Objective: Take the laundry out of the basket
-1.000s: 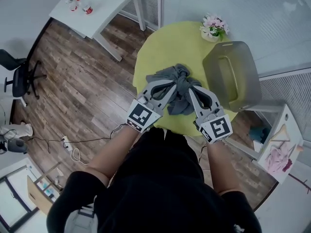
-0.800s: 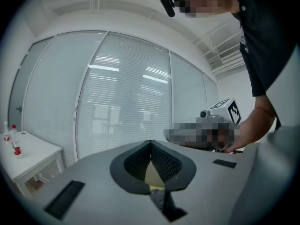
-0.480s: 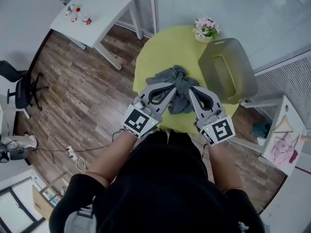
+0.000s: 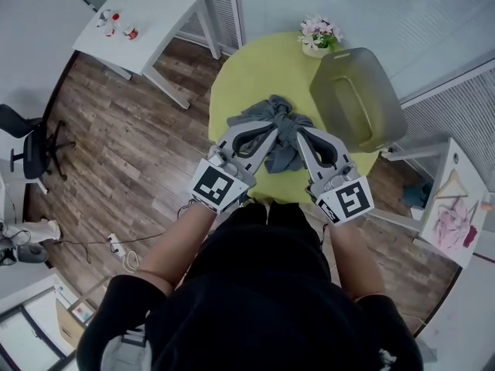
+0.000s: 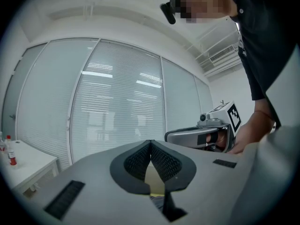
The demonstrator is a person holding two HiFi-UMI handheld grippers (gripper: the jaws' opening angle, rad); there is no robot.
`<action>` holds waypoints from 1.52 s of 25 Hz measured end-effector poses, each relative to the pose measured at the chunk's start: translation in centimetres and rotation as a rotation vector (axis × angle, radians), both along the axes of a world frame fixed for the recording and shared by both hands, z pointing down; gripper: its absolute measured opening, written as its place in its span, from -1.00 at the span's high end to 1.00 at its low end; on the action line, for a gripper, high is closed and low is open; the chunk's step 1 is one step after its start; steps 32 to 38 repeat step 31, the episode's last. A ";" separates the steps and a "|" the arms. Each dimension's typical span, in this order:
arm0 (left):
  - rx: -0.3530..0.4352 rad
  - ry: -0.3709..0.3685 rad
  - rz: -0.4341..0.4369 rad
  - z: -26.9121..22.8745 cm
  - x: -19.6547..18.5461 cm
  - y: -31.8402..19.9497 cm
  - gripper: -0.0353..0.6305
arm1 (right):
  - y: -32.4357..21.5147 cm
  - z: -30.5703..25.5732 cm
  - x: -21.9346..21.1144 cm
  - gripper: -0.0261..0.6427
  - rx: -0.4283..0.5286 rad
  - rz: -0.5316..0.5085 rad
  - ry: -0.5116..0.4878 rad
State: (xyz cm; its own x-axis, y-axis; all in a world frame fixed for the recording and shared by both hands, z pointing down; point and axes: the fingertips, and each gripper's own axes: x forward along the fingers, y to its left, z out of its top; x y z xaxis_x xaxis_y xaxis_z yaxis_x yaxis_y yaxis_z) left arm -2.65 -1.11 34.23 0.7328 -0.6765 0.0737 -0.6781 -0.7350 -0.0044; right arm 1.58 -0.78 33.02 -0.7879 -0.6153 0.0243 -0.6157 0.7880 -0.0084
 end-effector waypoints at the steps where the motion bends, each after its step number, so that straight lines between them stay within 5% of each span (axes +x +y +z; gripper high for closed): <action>1: 0.003 0.004 -0.001 -0.1 0.0 0.1 0.87 | 0.2 0.0 0.0 0.85 0.003 -0.001 0.004; 9: 0.012 0.046 -0.008 -0.3 0.3 0.3 0.86 | 0.3 0.5 0.2 0.85 0.000 0.010 0.012; 38: 0.008 -0.013 0.006 0.3 -0.4 0.7 0.87 | 0.2 0.5 -0.2 0.85 -0.006 0.041 0.011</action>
